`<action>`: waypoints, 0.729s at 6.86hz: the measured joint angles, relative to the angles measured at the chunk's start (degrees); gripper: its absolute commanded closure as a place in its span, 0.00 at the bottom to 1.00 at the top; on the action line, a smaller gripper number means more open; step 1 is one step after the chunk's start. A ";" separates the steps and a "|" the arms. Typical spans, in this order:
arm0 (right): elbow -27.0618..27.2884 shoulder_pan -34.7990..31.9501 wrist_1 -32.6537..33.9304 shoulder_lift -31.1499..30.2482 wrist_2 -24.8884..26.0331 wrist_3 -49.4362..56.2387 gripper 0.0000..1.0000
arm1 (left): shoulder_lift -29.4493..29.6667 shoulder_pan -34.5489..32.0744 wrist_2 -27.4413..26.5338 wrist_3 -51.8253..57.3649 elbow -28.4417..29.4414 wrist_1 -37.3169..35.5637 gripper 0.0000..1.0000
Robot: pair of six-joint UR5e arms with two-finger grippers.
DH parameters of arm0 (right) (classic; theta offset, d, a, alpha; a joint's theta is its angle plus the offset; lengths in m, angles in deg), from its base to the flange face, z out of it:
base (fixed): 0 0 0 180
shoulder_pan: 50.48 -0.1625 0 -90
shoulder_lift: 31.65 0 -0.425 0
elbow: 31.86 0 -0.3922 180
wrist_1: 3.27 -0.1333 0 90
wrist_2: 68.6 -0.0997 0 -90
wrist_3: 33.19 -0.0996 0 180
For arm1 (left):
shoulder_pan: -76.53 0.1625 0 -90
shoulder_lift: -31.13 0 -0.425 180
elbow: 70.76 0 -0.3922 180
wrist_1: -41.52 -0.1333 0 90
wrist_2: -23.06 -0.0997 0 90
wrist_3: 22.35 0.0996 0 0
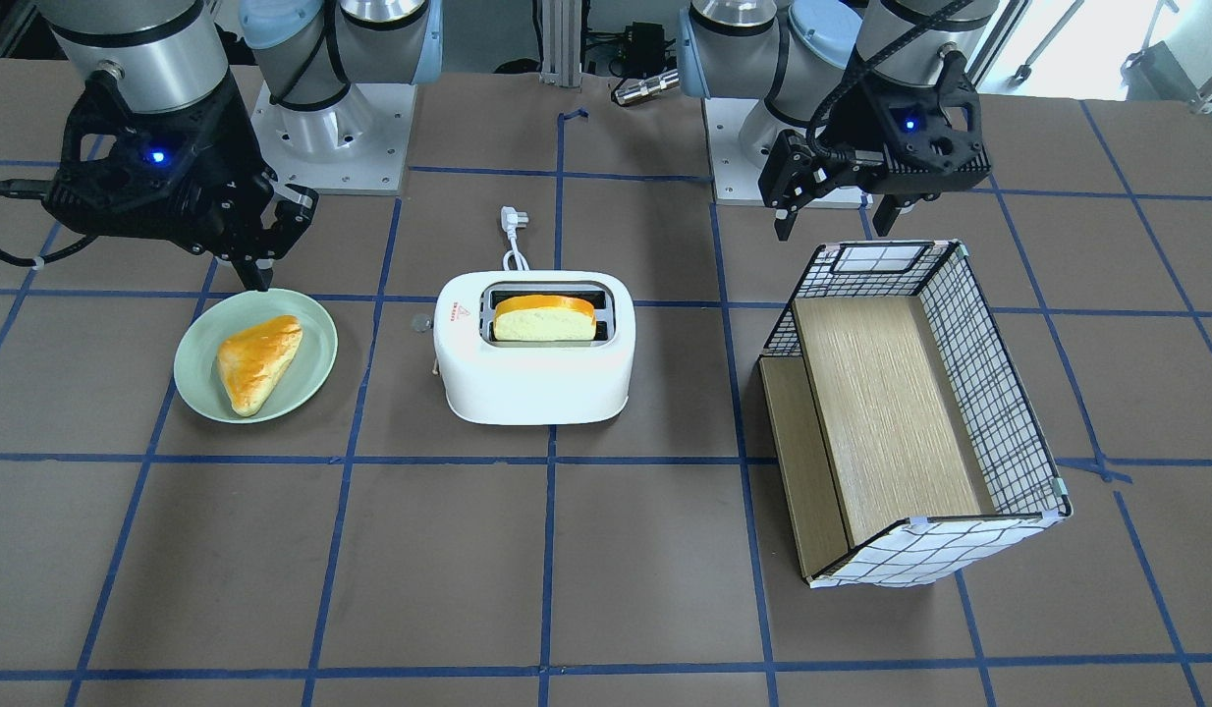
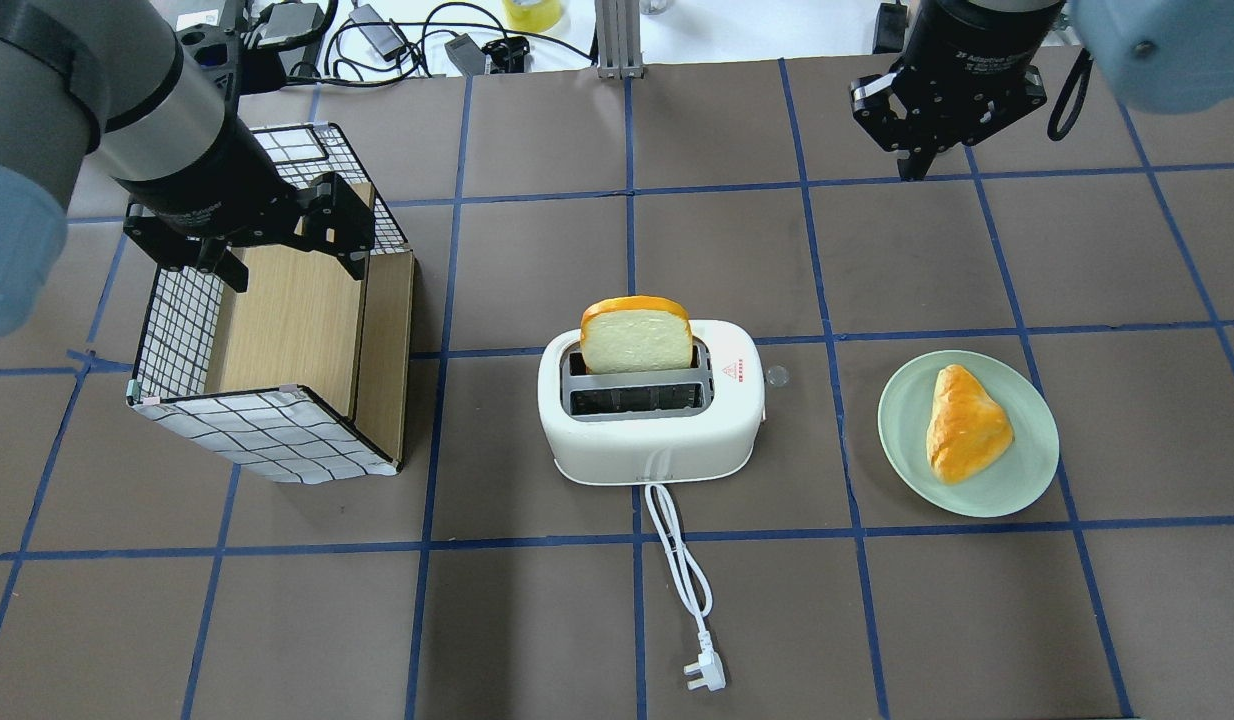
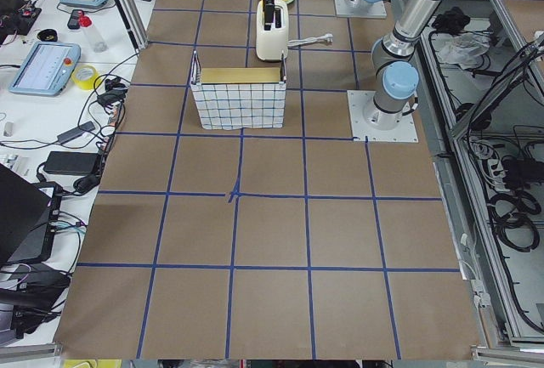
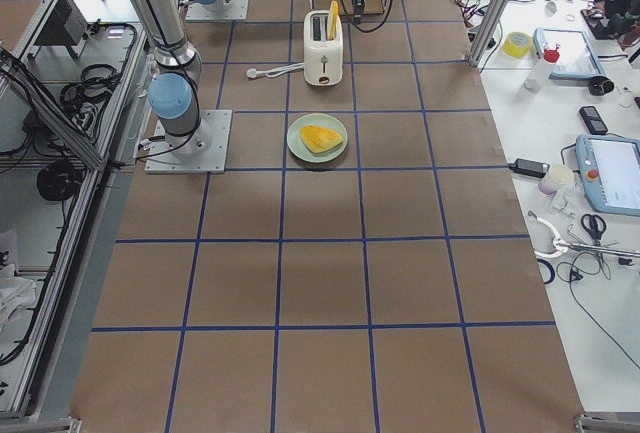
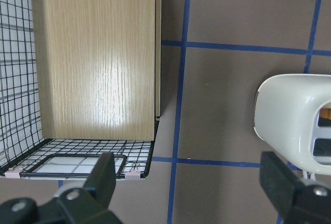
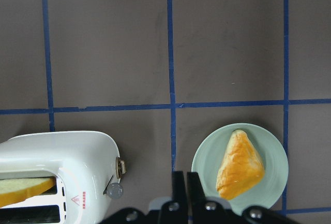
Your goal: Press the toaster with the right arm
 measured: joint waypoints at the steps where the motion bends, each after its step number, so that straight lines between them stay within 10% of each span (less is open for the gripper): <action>1: 0.22 0.02 1.23 -0.05 -0.72 0.63 0.00 | 0.00 0.00 0.01 0.00 0.00 0.00 0.00; 5: 0.22 0.04 1.98 -0.11 -1.18 0.96 0.00 | 0.00 0.00 0.02 0.00 0.00 0.00 0.00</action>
